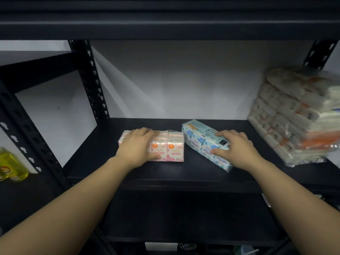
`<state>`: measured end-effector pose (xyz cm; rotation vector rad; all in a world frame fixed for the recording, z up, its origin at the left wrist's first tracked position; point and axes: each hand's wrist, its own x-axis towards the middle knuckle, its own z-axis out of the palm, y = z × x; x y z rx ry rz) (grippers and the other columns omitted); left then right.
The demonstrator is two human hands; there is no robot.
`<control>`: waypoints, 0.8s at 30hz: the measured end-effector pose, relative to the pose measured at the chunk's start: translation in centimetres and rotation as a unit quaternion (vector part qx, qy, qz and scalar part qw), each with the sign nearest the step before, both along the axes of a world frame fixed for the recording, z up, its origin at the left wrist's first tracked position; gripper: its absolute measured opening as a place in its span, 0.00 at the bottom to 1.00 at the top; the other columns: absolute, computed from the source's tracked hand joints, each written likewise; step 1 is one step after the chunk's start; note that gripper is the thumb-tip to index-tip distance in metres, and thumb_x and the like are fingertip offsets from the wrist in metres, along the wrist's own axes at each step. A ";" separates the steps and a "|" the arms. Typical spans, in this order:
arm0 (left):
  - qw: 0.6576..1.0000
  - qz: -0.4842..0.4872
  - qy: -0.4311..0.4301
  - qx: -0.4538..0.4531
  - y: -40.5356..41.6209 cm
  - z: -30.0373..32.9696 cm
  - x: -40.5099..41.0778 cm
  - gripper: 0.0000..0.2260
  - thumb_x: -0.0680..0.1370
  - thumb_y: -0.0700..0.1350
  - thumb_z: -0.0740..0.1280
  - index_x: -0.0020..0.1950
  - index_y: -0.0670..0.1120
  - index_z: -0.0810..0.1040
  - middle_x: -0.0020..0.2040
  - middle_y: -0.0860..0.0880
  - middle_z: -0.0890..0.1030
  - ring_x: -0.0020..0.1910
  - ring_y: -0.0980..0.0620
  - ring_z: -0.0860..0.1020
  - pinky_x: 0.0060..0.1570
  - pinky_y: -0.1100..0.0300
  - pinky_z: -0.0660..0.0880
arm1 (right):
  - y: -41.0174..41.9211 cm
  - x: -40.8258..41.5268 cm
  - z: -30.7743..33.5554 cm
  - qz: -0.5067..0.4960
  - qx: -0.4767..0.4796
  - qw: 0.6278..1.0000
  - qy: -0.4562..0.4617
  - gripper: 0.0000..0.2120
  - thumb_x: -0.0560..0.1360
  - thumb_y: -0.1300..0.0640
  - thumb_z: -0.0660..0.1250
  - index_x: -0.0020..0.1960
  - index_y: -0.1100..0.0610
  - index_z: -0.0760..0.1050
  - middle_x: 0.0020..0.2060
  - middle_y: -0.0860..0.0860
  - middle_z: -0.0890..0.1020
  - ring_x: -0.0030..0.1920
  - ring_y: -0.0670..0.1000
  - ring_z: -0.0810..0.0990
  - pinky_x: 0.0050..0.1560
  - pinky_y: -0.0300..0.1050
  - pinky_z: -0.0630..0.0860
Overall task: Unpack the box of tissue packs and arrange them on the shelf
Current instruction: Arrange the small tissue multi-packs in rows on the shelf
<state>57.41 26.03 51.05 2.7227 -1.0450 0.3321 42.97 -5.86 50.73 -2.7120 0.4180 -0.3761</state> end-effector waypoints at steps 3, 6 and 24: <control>1.000 0.006 0.000 0.006 -0.2 0.1 0.6 0.39 0.70 0.64 0.77 0.77 0.54 0.69 0.74 0.50 0.73 0.72 0.46 0.72 0.74 0.47 0.64 | -1.4 -0.2 0.2 0.001 -0.031 0.999 0.012 0.31 0.73 0.35 0.72 0.74 0.35 0.69 0.76 0.41 0.69 0.74 0.51 0.60 0.67 0.54 0.58; 1.000 0.009 -0.001 -0.002 -0.2 -0.2 0.9 0.39 0.70 0.65 0.76 0.77 0.54 0.69 0.74 0.50 0.73 0.72 0.46 0.71 0.75 0.46 0.63 | -2.4 0.0 0.7 -0.009 -0.064 0.997 0.037 0.30 0.76 0.35 0.70 0.76 0.33 0.67 0.79 0.44 0.65 0.75 0.53 0.58 0.68 0.55 0.57; 0.998 0.045 0.029 -0.032 -3.6 1.2 -0.2 0.34 0.73 0.76 0.55 0.69 0.54 0.74 0.64 0.49 0.75 0.65 0.45 0.72 0.72 0.39 0.63 | 0.6 6.3 3.8 0.044 0.029 0.998 -0.018 0.32 0.71 0.38 0.75 0.71 0.44 0.69 0.62 0.49 0.77 0.60 0.54 0.76 0.59 0.53 0.74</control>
